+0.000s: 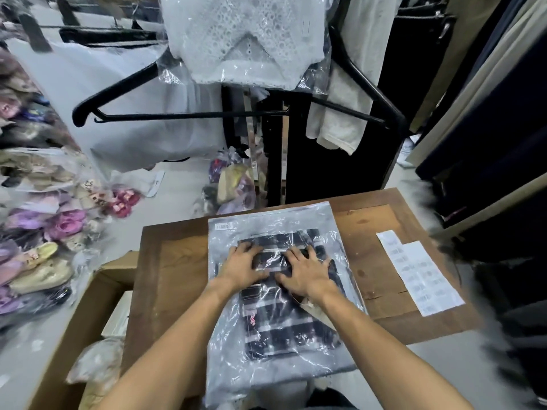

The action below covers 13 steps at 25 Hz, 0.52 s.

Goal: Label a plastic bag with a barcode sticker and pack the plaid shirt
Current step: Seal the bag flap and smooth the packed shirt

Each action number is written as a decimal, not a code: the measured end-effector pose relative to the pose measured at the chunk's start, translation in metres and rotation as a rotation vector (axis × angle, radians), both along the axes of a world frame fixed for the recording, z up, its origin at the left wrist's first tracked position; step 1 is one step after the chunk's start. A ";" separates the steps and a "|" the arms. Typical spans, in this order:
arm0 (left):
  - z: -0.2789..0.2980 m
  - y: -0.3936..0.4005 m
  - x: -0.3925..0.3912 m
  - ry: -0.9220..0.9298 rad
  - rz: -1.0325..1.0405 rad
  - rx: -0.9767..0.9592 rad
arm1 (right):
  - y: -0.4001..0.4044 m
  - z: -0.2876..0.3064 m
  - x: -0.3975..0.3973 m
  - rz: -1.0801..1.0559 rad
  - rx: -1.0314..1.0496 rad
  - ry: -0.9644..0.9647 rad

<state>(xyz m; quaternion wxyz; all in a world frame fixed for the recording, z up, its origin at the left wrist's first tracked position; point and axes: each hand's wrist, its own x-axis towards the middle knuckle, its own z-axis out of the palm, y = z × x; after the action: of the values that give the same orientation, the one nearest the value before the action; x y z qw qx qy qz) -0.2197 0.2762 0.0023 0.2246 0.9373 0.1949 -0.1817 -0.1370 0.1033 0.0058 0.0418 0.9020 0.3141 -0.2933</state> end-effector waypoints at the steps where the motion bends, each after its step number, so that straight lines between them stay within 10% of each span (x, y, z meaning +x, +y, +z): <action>1: 0.004 0.000 -0.001 0.017 -0.007 0.006 | 0.001 0.003 0.006 0.003 0.017 0.033; 13: 0.012 -0.019 -0.017 0.208 0.054 0.022 | -0.044 0.001 0.048 0.018 0.118 0.167</action>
<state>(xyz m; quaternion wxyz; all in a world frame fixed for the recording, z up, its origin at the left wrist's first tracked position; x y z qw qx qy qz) -0.2363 0.2568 0.0146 0.1975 0.9102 0.2446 -0.2697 -0.0886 0.0589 0.0064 -0.0351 0.8725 0.3411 -0.3480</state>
